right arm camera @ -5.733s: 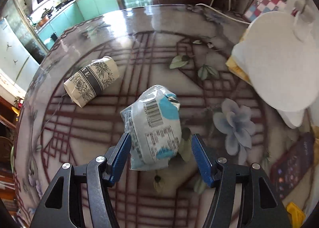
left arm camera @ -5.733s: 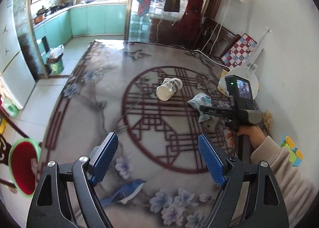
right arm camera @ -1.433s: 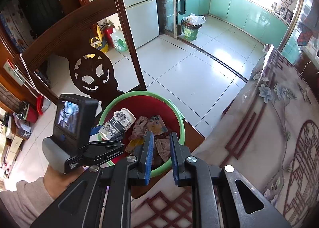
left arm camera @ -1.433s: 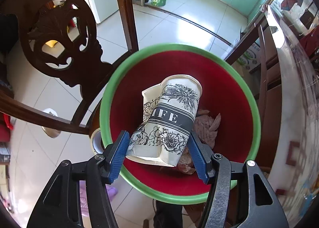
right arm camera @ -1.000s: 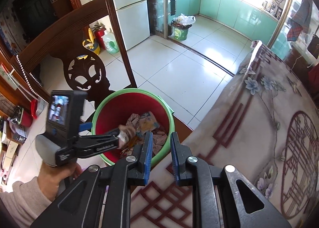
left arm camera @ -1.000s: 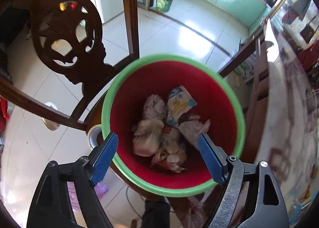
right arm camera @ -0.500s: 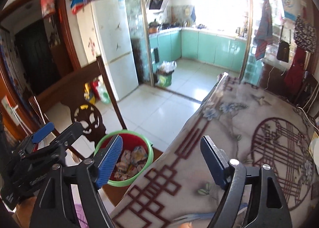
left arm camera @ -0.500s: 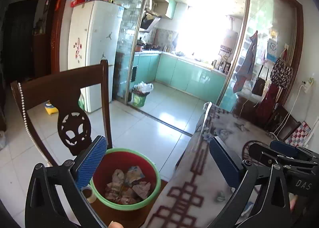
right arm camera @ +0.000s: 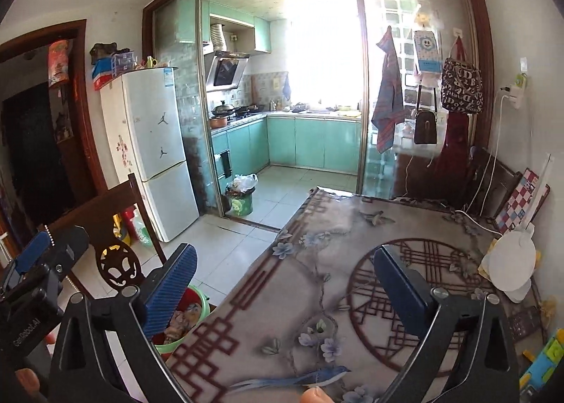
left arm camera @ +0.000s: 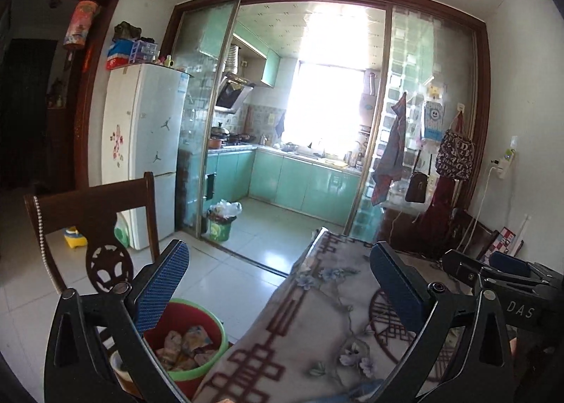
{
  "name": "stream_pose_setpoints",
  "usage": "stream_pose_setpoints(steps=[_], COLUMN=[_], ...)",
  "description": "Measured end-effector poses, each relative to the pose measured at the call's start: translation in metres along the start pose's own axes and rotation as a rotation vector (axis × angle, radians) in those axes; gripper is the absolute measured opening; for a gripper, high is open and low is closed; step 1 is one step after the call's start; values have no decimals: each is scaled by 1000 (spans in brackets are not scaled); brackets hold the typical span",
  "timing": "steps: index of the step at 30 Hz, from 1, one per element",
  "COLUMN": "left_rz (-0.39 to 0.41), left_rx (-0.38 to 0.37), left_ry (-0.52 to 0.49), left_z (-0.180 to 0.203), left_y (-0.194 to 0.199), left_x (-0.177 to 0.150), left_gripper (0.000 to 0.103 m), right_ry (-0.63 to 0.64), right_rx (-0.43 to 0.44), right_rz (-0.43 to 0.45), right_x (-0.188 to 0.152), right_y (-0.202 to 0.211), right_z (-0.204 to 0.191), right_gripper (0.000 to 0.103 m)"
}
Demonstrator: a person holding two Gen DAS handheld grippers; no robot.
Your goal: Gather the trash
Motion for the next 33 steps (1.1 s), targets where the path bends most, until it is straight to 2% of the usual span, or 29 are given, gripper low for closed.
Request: stream_pose_setpoints(steps=[3,6,10,12,15,20,23,24,33], left_rz=[-25,-8,32,9,-29,-14,6,15,-37], left_rx=[-17,-9,52,43,54,161,259,270,164], left_ry=[12,-9,-87,-101,-60,-16,-27,-39,-31], left_z=[8,16,28,30,28,20,19,19,31], left_y=[2,10,20,19,17,18,21,22,20], left_x=[-7,-7,-5,-5,-7,-8,-10,-11,-16], left_gripper=[103,103,103,103,103,103,103,103,103], right_ry=[-17,-17,-6,13,19,9,0,-1,11], right_rx=[-5,-12,-15,-16,-29,-31,-27,-29,-29], right_rz=[12,28,49,39,41,48,44,43,45], right_x=[-4,-4,-2,-1,-2,-2,-2,-2,0], right_y=[17,31,43,43,45,47,46,46,45], right_z=[16,27,37,37,38,42,44,44,41], right_gripper=[101,101,101,101,101,101,101,101,101])
Point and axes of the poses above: each gripper's, at about its wrist camera, not at the fingertips, and y roughly against the way its jaws point, z to its right, x to its top, the point moved 3 cm from there along -y, roughly the way its jaws point, and after that the axes turned 11 degrees about y, right-handed, at the moved point
